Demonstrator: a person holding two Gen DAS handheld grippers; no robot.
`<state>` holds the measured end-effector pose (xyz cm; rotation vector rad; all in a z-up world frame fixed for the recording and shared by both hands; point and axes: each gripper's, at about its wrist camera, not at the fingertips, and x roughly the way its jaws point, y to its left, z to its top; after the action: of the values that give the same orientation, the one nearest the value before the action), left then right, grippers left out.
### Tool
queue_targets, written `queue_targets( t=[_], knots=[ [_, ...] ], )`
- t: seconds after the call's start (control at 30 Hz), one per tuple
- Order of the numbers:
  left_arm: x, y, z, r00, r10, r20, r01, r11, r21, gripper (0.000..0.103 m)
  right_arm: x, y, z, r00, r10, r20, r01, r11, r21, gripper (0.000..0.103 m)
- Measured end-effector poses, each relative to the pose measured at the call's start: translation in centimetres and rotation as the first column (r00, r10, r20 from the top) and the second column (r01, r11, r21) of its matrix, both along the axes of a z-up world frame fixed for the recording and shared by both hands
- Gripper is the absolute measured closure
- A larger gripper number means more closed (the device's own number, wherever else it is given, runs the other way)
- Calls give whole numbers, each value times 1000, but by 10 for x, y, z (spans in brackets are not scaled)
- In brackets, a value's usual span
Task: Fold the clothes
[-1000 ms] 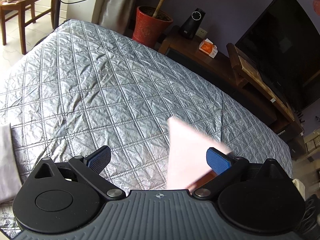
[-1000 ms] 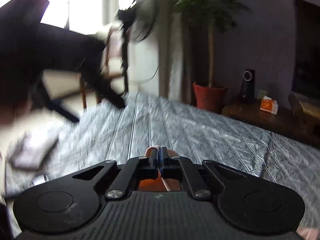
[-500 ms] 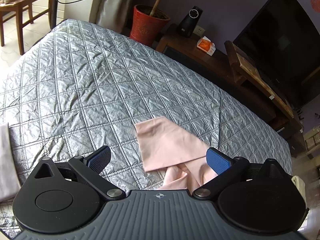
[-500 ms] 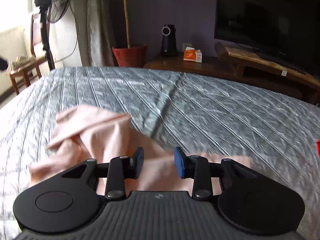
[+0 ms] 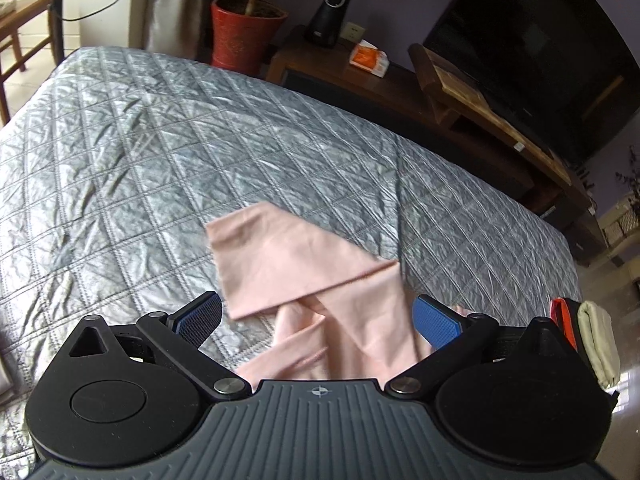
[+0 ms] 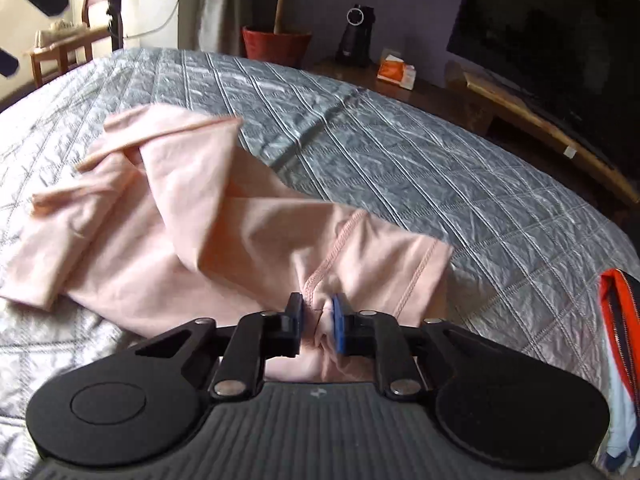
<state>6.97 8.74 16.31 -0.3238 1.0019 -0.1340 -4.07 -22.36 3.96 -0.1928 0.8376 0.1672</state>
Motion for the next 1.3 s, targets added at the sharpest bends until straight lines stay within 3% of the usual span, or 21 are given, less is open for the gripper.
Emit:
queue_targets(
  t=[0.17,0.3,0.4,0.53,0.63,0.73,0.8,0.83,0.93,1.0,1.1,1.13,1.2,1.3],
  knots=[
    [2,-11,3,1000,-7,6,8,1000,-22,1,-23,-1,23,998,65,1,-65,996,54,90],
    [1,-13,3,1000,-11,7,11,1000,-26,1,-50,10,42,987,155,38,-155,988,-16,90],
    [1,-14,3,1000,-14,5,14,1000,-23,1,-56,6,53,984,163,71,-161,986,-38,90],
    [1,-8,3,1000,0,6,0,1000,-30,1,-39,-5,60,984,155,92,-149,987,-68,90],
    [3,-3,4,1000,17,9,-16,999,-33,1,-3,-10,70,977,173,127,-157,979,-130,90],
    [5,-1,3,1000,26,3,-26,999,-34,1,47,-22,92,964,86,253,-48,988,-150,91],
    [5,-1,2,1000,25,2,-25,999,-33,1,71,-38,112,923,-52,381,86,994,-73,94],
    [6,0,2,1000,24,2,-24,999,-31,1,78,-45,120,903,-117,412,139,990,-24,89],
    [7,2,2,1000,29,1,-29,999,-33,1,78,-52,118,922,-162,353,155,987,48,72],
    [7,5,2,999,41,-1,-41,998,-39,1,57,-44,97,952,-89,294,89,996,14,69],
    [7,7,2,999,49,-1,-49,998,-38,1,11,-23,54,988,85,130,-91,995,40,64],
    [7,7,2,999,47,-2,-47,998,-34,1,-7,-10,38,985,153,83,-156,987,34,57],
    [7,4,1,999,42,-3,-42,999,-26,1,-40,24,10,962,271,25,-270,963,-20,55],
    [7,8,1,999,48,-3,-48,998,-28,1,-64,65,-13,939,343,-12,-342,938,63,55]
  ],
)
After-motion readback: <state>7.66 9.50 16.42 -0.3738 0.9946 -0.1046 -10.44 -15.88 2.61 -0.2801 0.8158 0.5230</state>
